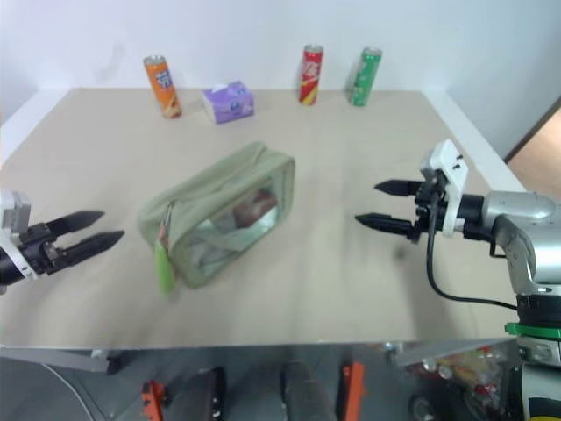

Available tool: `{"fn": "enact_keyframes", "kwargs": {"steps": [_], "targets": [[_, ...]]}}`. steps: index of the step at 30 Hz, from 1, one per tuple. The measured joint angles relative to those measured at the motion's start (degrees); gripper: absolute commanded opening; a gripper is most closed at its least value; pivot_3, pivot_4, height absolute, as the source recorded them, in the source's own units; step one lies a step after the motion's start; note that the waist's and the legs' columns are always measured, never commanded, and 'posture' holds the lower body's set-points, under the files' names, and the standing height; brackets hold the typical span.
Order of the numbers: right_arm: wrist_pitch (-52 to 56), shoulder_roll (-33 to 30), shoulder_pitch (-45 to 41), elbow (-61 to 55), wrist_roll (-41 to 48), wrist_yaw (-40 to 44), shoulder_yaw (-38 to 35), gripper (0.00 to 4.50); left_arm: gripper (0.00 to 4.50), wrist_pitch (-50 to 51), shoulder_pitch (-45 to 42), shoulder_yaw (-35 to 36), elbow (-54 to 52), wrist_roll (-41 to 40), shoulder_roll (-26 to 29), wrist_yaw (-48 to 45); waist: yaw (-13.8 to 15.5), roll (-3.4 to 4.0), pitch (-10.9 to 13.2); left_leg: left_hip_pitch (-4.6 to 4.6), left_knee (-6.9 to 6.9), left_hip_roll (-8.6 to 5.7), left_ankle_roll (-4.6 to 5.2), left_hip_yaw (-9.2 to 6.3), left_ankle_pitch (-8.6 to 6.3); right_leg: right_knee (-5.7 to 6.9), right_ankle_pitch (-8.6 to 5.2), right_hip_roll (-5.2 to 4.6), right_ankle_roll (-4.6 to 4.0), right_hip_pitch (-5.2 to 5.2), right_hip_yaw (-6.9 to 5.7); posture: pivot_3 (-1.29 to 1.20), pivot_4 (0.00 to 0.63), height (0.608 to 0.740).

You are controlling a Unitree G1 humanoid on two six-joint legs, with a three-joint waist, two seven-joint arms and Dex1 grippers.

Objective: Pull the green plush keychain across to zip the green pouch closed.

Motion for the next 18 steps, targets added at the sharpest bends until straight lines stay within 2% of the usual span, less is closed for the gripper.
{"fn": "enact_keyframes", "kwargs": {"steps": [3, 5, 9, 14, 18], "targets": [[-0.13, 0.01, -1.80, 0.42, -0.37, 0.67, 1.37, 4.48, 4.50, -0.02, 0.14, 0.23, 0.31, 0.08, 0.06, 0.10, -0.12, 0.06, 0.03, 0.02, 0.02, 0.00, 0.00, 0.04, 0.00, 0.02, 0.01, 0.00, -0.01, -0.03, 0.02, 0.00, 0.150, 0.740], [-3.40, 1.05, -9.92, 0.85, -3.33, 2.38, 6.56, 4.48, 4.50, -0.05, -0.28, 0.22, 1.26, 0.24, 0.13, 0.23, -0.97, 0.37, 0.23, 0.07, 0.05, 0.05, 0.00, 0.21, 0.00, 0.02, 0.08, -0.01, -0.09, -0.12, 0.08, 0.00, 0.150, 0.740], [-12.80, 3.83, -25.35, 4.13, -10.21, 7.50, 15.23, 4.48, 4.50, 0.50, -4.16, 0.50, 1.31, -1.53, 0.16, 0.60, -1.48, 0.28, 0.18, 0.25, 0.01, 0.15, 0.01, 0.14, 0.01, 0.02, 0.13, 0.05, -0.14, 0.03, -0.05, 0.00, 0.150, 0.740], [-17.17, 5.77, -30.03, 9.01, -13.28, 11.80, 19.28, 4.48, 4.50, 1.30, -4.28, 0.87, -0.20, -2.58, 0.19, 0.76, -1.44, 0.21, 0.14, 0.07, -0.01, 0.14, 0.00, 0.21, 0.00, 0.02, 0.12, 0.00, -0.13, -0.08, -0.03, 0.00, 0.150, 0.740], [-26.28, 10.26, -40.33, 14.59, -16.98, 20.03, 24.43, 4.48, 4.50, 2.92, -7.63, 2.61, -8.29, -8.81, 0.43, 2.41, -1.27, 0.20, 0.14, -0.08, -0.21, 0.16, -0.13, 0.05, -0.09, 0.07, -0.01, 0.04, 0.10, -0.22, -0.15, 0.00, 0.150, 0.740]]}}
